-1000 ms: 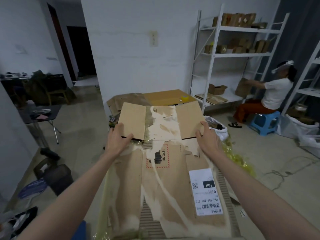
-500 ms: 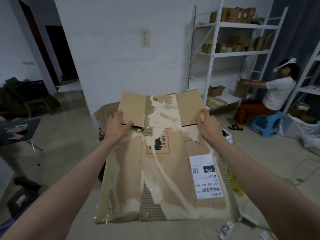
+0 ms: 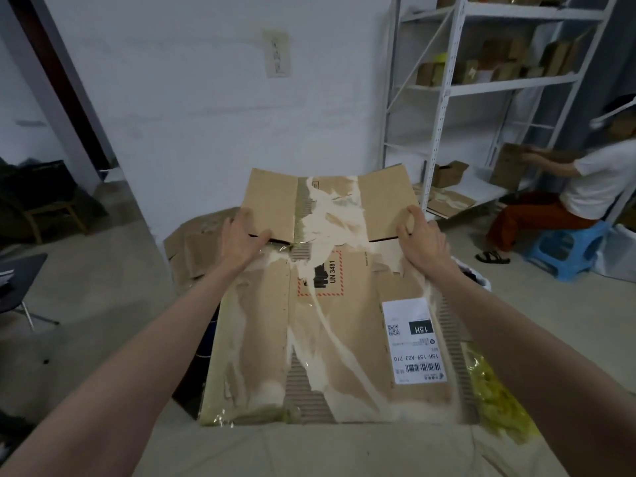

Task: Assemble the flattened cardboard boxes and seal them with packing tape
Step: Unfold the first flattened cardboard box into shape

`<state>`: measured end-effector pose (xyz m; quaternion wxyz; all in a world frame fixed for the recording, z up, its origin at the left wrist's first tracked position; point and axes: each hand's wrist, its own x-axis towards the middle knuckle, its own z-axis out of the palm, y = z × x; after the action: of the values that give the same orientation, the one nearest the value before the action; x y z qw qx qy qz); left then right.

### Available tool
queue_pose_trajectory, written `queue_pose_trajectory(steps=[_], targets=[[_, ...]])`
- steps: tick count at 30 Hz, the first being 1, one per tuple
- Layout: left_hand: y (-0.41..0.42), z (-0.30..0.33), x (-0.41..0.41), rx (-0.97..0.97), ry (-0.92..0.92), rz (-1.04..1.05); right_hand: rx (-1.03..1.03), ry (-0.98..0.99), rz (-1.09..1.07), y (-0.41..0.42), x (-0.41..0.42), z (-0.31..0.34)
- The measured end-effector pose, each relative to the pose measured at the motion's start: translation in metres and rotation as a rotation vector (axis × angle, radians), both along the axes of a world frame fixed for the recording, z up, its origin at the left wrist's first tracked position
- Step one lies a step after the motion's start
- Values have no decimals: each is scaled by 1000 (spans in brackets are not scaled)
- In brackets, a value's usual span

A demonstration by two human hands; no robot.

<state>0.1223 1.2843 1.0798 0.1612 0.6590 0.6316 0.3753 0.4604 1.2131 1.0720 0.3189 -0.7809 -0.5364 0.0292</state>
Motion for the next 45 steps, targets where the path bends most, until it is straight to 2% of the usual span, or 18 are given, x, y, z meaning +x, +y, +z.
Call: queue_pose_trajectory(steps=[15, 22, 27, 35, 45], targets=[[257, -25, 43, -44, 26, 62, -5, 11, 71, 275, 51, -15], [413, -46, 67, -69, -5, 39, -25, 17, 88, 428, 79, -36], [527, -43, 95, -78, -41, 21, -20, -1, 42, 537, 99, -26], [654, -50, 153, -96, -15, -47, -25, -3, -55, 641, 148, -32], [790, -115, 226, -190, 2, 7, -155, 7, 3, 800, 228, -102]])
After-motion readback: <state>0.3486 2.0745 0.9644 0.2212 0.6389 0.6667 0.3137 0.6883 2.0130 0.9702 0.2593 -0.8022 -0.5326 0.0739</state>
